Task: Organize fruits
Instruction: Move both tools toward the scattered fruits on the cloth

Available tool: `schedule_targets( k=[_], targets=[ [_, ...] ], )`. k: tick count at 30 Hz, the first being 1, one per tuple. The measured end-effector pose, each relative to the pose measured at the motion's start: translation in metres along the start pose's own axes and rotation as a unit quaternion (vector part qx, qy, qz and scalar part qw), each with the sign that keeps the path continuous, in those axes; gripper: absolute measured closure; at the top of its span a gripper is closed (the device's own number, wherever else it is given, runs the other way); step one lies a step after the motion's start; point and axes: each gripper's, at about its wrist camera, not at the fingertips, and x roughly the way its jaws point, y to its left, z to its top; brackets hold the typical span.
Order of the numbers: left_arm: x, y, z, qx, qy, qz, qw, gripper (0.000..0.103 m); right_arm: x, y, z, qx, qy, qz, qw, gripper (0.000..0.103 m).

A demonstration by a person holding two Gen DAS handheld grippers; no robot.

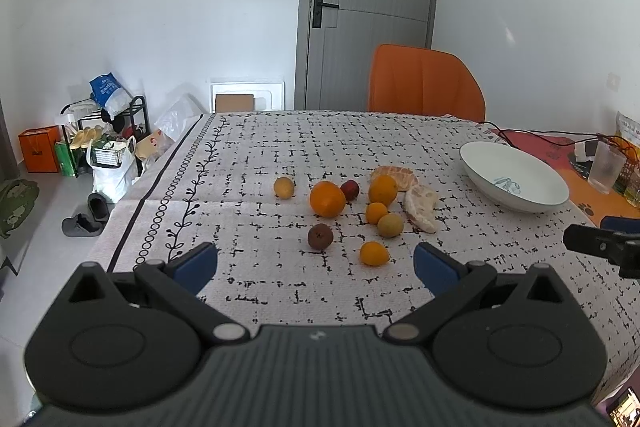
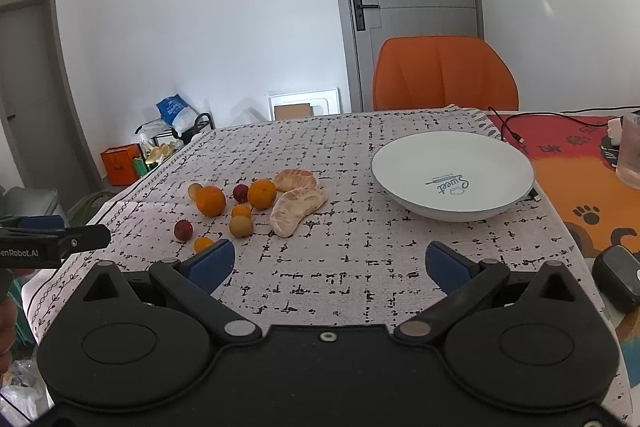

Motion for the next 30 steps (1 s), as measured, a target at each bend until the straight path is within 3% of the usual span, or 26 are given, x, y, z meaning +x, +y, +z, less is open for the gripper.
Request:
schedule_targets(
  k=[22,30],
  targets=[
    [-0.001,0.003,-0.001,-0.003,-0.014,0.000,0.9999,0.000,0.000,-0.004,0.000,0.004,-0.004,0.002,1.000,0.000],
    [0.008,0.001,-0.007,0.002,-0.018,-0.015,0.9997,0.000,0.012,-0.006,-0.004,-0.011,0.015,0.008,1.000,0.000]
  ],
)
